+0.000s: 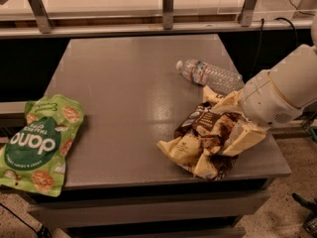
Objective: Move brown chip bag near green rice chip bag
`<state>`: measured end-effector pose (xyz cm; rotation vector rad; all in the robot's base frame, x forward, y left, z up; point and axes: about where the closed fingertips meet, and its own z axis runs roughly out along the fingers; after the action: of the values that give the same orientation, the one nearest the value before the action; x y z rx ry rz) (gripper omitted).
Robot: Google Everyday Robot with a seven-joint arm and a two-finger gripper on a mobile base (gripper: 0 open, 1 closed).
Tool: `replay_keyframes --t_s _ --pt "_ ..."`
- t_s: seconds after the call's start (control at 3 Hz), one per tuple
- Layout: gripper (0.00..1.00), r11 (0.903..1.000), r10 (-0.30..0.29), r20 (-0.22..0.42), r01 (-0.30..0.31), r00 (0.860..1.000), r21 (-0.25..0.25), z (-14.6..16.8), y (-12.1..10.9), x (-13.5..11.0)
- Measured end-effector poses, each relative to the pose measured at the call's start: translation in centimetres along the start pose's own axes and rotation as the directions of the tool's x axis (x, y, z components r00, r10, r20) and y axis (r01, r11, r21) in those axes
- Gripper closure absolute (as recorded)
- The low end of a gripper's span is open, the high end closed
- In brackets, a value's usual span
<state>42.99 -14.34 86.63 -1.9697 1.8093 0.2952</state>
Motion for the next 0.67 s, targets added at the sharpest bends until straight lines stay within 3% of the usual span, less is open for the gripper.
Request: replay_keyframes --t_s 0.33,0.67 --pt "0.95 1.0 -0.001 0.0 0.001 1.0 0.0 -0.02 0.02 -0.08" --pt "1.0 1.0 -0.003 0.002 0.003 1.0 -0.002 -0.05 0.01 -0.16"
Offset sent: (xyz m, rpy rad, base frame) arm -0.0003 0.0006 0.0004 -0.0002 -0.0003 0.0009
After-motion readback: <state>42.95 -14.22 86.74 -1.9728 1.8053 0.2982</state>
